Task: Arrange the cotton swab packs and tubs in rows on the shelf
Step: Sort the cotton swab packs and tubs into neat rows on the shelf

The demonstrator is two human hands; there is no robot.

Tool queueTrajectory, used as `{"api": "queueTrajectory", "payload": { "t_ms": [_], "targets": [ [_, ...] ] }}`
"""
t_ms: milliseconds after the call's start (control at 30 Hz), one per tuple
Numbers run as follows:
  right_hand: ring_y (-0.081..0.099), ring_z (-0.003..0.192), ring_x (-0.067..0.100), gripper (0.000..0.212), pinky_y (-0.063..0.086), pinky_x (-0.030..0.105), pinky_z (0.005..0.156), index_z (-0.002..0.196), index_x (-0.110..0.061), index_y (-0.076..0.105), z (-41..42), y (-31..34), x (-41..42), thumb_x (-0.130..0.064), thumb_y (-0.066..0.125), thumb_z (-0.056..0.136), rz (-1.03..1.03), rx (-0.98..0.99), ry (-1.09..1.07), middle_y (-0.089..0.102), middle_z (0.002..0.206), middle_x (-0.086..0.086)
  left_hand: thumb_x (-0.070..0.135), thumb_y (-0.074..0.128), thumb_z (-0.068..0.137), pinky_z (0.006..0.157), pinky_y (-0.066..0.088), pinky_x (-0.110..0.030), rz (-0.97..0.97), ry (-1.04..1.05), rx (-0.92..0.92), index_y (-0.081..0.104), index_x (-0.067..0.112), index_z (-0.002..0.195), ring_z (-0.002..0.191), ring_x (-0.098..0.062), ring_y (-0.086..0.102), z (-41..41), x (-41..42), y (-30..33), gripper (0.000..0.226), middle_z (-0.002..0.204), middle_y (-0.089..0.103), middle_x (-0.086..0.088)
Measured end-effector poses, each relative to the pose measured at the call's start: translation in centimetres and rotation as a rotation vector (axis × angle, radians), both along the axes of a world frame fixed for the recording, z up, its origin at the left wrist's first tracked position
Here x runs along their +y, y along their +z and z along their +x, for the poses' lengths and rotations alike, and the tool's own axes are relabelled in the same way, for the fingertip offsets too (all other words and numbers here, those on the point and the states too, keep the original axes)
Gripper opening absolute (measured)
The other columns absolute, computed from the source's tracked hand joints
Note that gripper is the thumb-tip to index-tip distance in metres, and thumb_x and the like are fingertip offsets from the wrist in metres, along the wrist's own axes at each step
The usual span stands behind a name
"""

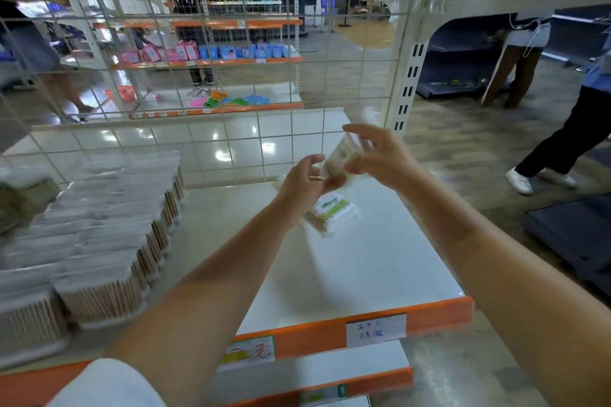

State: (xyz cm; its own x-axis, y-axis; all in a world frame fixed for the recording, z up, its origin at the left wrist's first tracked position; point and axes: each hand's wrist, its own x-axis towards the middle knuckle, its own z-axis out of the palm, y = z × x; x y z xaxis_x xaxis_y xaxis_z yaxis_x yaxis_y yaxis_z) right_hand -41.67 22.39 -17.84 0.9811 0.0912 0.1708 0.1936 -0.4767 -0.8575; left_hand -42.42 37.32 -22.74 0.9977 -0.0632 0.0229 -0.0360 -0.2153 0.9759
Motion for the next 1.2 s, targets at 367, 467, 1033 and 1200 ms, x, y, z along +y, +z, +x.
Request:
{"api": "queueTrajectory", "payload": {
  "t_ms": [367, 467, 1033, 1200],
  "targets": [
    [0.060, 0.103, 0.031, 0.055, 0.048, 0.047, 0.093, 0.118, -0.022, 0.055, -0.1, -0.1, 0.2, 0.001, 0.072, 0.072, 0.335, 0.068, 0.016, 0.059, 0.115, 0.017, 0.024, 0.074, 0.070, 0.090, 0.048, -0.037, -0.308, -0.025, 0.013, 0.056, 0.016, 0.115, 0.095, -0.019, 0.062, -0.5, 1.3, 0.8, 0.049, 0.095, 0.065, -0.002],
    [0.063, 0.099, 0.030, 0.051, 0.049, 0.046, 0.093, 0.120, -0.013, 0.052, -0.3, -0.5, 0.1, 0.003, 0.070, 0.075, 0.445, 0.138, 0.029, 0.062, 0.109, 0.016, 0.021, 0.074, 0.071, 0.085, 0.050, -0.037, -0.350, -0.021, -0.006, 0.058, 0.014, 0.112, 0.090, -0.023, 0.064, -0.5, 1.6, 1.3, 0.044, 0.095, 0.065, -0.008],
    [0.060, 0.088, 0.019, 0.028, 0.049, 0.029, 0.075, 0.103, -0.018, 0.054, -3.1, -5.5, 2.2, -0.018, 0.071, 0.080, 0.171, 0.023, -0.009, 0.060, 0.100, 0.003, 0.011, 0.073, 0.075, 0.079, 0.049, -0.031, -0.377, 0.079, -0.033, 0.054, 0.010, 0.120, 0.082, -0.017, 0.064, 0.3, 2.1, 1.6, 0.049, 0.090, 0.066, -0.005],
    [0.055, 0.080, 0.005, 0.042, 0.043, 0.008, 0.063, 0.114, -0.018, 0.050, -4.4, -5.8, 3.5, -0.024, 0.072, 0.079, 0.094, -0.077, 0.025, 0.055, 0.093, -0.010, 0.019, 0.075, 0.074, 0.079, 0.049, -0.031, -0.364, 0.106, -0.009, 0.055, 0.015, 0.119, 0.097, -0.025, 0.061, 0.4, 2.0, 1.2, 0.050, 0.103, 0.063, -0.007]
  ]
}}
